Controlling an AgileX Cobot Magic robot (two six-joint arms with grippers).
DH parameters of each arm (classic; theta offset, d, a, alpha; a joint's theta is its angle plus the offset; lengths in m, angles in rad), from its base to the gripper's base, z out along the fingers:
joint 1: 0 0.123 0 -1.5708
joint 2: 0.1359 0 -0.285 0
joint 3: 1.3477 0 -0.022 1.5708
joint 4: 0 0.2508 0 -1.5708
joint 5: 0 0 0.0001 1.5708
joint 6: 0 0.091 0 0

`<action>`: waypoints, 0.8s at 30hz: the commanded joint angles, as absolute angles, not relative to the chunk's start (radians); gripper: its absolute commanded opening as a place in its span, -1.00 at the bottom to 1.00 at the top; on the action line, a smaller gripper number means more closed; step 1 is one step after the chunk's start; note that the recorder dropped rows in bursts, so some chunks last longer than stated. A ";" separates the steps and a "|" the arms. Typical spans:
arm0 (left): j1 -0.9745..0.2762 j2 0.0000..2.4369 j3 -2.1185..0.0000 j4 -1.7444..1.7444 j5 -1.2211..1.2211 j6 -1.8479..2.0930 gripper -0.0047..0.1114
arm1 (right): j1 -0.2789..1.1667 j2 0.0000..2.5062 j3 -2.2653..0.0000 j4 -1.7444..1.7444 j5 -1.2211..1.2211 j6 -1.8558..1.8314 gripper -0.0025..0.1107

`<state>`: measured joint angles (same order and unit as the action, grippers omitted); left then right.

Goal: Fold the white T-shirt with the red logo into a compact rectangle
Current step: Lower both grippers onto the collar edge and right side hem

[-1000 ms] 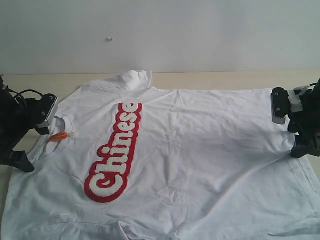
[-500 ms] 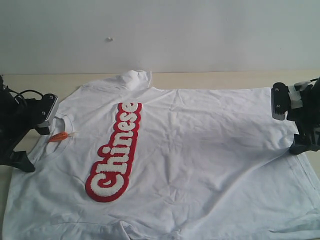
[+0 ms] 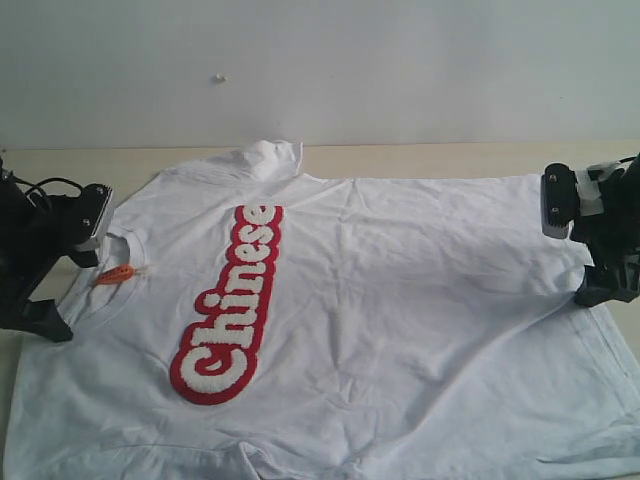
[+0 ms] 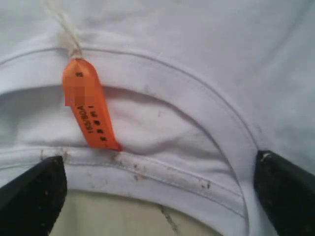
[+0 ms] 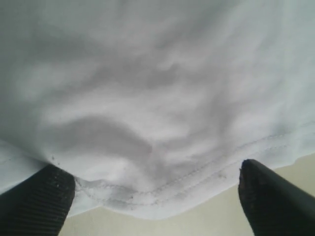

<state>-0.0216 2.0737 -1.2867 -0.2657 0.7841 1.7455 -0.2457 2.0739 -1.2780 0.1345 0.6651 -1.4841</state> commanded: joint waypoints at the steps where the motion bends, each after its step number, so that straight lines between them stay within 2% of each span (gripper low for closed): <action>1: -0.020 2.109 -1.281 -0.219 0.791 1.766 0.89 | -0.245 2.094 -1.273 0.157 0.642 -1.490 0.55; 7: -0.020 2.158 -1.281 -0.142 0.755 1.734 0.89 | -0.245 2.094 -1.273 0.157 0.648 -1.490 0.54; 17: -0.020 2.153 -1.281 -0.142 0.836 1.695 0.89 | -0.245 2.094 -1.273 0.184 0.652 -1.490 0.55; 24: -0.020 2.153 -1.281 -0.122 0.771 1.662 0.89 | -0.245 2.094 -1.273 0.184 0.652 -1.490 0.54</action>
